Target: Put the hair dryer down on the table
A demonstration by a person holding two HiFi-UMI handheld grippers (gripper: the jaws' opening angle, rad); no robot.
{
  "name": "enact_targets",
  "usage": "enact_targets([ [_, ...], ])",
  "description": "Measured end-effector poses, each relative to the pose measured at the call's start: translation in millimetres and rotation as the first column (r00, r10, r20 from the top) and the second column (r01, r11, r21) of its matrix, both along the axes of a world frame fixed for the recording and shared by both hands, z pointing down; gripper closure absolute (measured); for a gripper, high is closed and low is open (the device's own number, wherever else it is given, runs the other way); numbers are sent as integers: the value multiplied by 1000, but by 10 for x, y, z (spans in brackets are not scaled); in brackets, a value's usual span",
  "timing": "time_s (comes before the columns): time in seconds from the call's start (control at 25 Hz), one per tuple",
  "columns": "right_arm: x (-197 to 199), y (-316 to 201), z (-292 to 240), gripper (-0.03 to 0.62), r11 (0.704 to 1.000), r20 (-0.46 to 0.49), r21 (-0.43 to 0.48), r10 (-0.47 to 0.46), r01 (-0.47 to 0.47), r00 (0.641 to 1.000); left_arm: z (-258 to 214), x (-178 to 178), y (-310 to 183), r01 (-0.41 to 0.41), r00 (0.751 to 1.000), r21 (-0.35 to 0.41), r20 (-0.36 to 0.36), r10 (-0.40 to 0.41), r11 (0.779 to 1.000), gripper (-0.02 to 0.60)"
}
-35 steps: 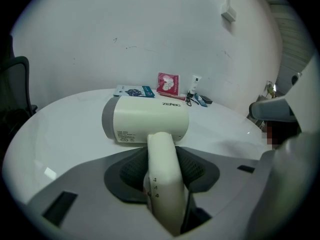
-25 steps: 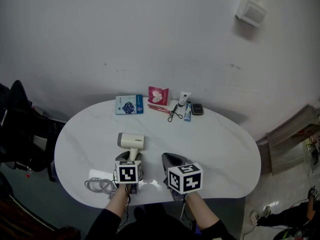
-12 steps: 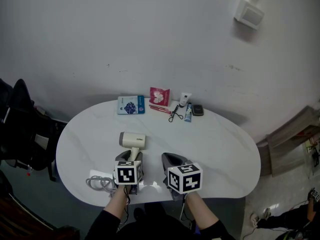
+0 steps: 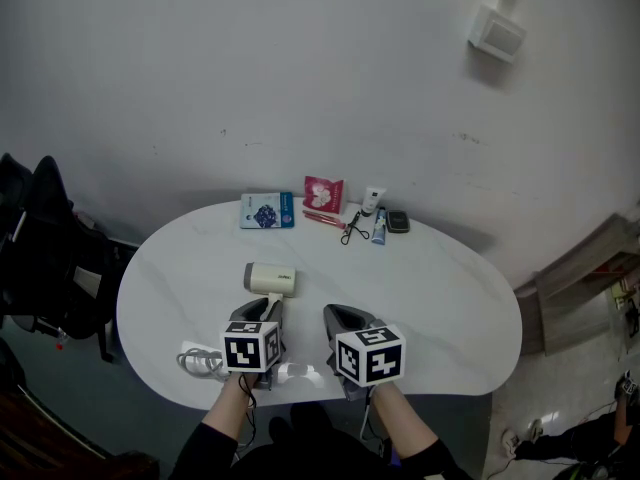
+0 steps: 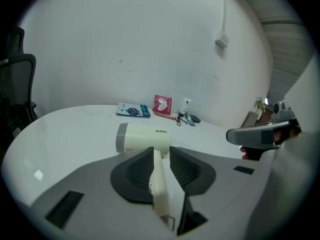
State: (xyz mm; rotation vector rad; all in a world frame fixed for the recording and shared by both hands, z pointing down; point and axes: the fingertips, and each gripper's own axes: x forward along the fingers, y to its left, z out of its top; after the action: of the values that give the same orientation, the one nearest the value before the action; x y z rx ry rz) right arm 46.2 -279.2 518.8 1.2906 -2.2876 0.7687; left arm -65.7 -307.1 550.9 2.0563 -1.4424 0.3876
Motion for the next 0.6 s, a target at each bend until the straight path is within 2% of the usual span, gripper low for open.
enact_targets([
  [0.36, -95, 84, -94, 592, 1000, -4, 22, -20, 20, 1000, -337, -125, 134, 10, 997, 58, -71, -6, 998, 547],
  [0.6, -78, 146, -142, 592, 999, 0, 30, -15, 15, 1000, -508, -231, 254, 39, 988, 83, -151, -26, 996, 571],
])
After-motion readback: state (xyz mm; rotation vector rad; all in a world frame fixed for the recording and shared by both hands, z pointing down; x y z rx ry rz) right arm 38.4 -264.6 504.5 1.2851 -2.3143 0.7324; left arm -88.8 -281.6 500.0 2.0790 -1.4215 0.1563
